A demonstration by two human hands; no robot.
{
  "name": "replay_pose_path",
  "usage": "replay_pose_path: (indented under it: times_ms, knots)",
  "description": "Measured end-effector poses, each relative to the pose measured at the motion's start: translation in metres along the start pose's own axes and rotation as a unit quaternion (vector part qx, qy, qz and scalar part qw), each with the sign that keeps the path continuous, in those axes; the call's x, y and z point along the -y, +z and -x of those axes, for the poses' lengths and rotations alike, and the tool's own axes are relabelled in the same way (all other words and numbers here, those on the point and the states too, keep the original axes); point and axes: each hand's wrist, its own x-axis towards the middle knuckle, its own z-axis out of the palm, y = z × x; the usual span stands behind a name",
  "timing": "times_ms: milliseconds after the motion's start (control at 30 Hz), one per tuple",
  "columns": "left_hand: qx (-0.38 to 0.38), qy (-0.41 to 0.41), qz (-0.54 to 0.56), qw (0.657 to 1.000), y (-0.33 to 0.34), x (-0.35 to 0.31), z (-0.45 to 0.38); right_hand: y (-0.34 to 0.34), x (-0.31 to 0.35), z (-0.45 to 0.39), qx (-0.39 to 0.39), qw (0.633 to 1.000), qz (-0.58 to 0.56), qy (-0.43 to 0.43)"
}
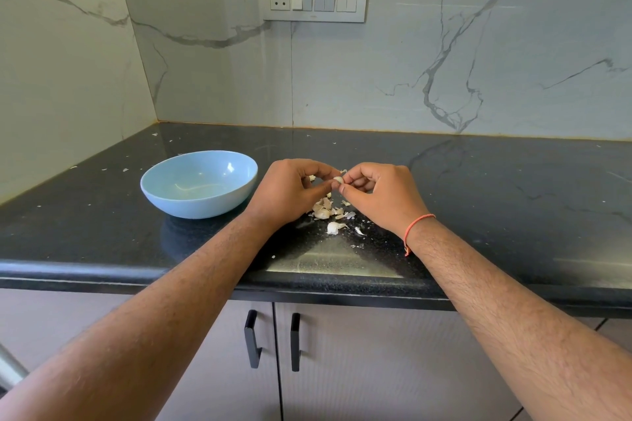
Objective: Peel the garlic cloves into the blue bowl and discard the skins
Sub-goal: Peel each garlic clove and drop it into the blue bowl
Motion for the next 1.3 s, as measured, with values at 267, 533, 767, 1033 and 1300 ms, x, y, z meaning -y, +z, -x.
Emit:
replay_pose_path:
  times_ms: [267,533,767,1033,1300]
  knots:
    - [-0.019,-0.01,0.021,1.0,0.001,-0.001,0.0,0.0,0.003,0.002,-0.015,0.997,0.051,-0.061]
    - [-0.003,-0.036,0.063,0.997,0.0,0.005,-0.002,-0.002,0.003,0.0,0.019,0.999,0.004,-0.034]
    - [0.021,-0.055,0.143,0.988,-0.004,0.005,-0.004,-0.005,0.0,-0.002,0.053,0.995,-0.088,0.013]
    - [0.042,-0.086,0.255,0.962,-0.008,0.004,-0.003,-0.008,-0.002,-0.003,0.079,0.983,-0.163,0.025]
    - [0.004,-0.112,0.318,0.941,-0.008,0.003,-0.003,-0.006,-0.004,-0.004,0.027,0.994,-0.105,0.021]
